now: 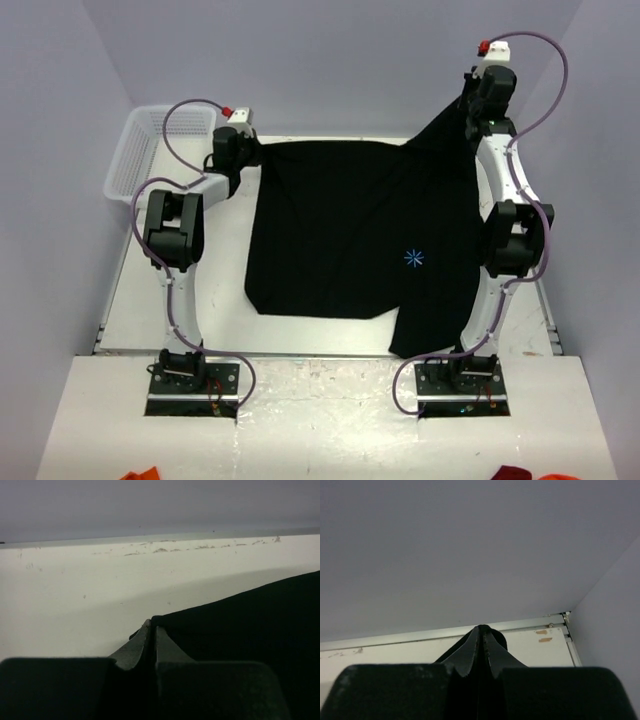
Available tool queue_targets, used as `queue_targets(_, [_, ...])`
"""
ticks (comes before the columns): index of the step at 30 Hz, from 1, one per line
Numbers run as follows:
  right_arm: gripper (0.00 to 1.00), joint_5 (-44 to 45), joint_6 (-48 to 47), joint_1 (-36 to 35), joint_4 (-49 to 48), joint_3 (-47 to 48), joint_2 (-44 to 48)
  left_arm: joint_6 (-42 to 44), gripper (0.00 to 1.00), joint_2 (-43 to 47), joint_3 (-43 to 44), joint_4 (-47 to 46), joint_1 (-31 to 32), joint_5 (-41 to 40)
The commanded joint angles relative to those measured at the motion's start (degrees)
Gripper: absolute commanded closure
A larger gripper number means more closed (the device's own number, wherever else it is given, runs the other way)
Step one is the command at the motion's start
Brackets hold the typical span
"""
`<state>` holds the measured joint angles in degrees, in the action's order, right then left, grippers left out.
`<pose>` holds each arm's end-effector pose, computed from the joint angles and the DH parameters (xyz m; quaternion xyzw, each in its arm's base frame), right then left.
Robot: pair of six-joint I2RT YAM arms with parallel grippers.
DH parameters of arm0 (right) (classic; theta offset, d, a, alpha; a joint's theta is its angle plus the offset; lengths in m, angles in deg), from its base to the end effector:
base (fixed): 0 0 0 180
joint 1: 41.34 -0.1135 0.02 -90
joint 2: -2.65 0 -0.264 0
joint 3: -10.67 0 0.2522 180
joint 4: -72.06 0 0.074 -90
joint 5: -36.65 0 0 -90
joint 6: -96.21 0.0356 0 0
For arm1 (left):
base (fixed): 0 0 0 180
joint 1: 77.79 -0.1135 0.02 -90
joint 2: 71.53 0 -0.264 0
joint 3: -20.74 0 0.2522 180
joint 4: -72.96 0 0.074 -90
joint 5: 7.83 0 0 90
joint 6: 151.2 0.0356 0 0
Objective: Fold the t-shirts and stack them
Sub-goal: Flatten out the tshirt
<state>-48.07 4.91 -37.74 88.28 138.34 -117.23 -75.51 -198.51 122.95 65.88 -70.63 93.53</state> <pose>0.5084 -0.0353 0.3605 0.0453 0.7556 -0.0627 0.6504 0.5067 -0.0707 0.1856 0.0082 0.8055 -0.1879 0.5619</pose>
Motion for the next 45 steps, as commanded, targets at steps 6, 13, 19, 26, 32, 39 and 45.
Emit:
queue_targets(6, [1.0,-2.29,2.35,-2.28,2.81,8.52,-5.37,3.4,1.0,-0.02,5.23,0.96,-2.67,-3.36])
queue_targets(13, [1.0,-2.46,4.29,-2.28,-0.09,3.7,-1.77,4.02,1.0,1.73,4.2,3.44,-3.29,-9.59])
queue_targets(19, [1.0,-2.55,4.38,-2.36,1.93,5.09,-1.77,4.37,1.0,-0.81,8.67,8.88,-3.2,-9.16])
queue_targets(26, [1.0,-2.56,5.26,-2.63,2.55,6.85,-3.44,4.37,1.0,-4.15,14.47,12.93,-3.2,-8.98])
queue_targets(32, [1.0,-0.71,5.87,-2.72,-0.6,2.48,-1.07,5.08,1.0,0.14,9.21,9.51,-3.2,-13.18])
queue_targets(39, [1.0,-1.33,7.36,-2.72,1.76,5.36,-1.68,5.25,1.0,1.56,7.71,10.2,-3.2,-14.69])
queue_targets(45, [1.0,0.34,5.44,-4.98,1.76,2.55,6.38,3.5,1.0,6.03,6.13,10.91,-3.12,-9.62])
